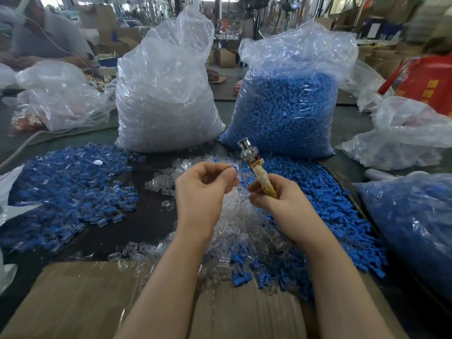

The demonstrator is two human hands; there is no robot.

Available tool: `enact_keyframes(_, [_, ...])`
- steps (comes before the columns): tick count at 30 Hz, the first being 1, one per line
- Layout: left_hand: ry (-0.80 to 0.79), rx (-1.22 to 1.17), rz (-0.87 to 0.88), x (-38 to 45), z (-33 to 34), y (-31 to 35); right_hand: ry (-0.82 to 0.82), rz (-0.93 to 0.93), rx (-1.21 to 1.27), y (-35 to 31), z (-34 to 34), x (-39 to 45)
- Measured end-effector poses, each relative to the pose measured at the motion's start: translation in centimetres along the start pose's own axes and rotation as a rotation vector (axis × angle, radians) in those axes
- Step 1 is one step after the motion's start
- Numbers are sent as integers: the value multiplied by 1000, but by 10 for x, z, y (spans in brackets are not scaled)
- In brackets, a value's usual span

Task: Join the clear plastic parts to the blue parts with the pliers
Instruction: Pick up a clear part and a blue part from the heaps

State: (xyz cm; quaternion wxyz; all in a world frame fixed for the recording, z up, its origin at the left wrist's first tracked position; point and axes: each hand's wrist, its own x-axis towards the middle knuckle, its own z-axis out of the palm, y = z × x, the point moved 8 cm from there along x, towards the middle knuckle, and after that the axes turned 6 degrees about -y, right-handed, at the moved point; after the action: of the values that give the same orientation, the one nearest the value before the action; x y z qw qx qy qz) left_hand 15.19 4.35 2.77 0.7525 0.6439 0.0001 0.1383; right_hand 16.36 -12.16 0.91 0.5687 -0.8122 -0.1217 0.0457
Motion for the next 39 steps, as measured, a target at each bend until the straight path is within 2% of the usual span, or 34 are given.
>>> enact_keyframes(6, [9,-91,35,3,-9,3,-133,22,-129,3,7,-2])
enact_keyframes(20, [-20,-49,98,4,-10,9,-198,11,-198,-4,16,-5])
enact_keyframes(31, [4,-48,88,4,-11,10,-107,-43,-302,-5,14,-1])
enact_keyframes(36, [0,-73,-4,6,-12,1,-124,-19,-325,0,14,0])
enact_keyframes(39, [6,-6,-99,12,-30,-8,-72,9,-384,5,7,3])
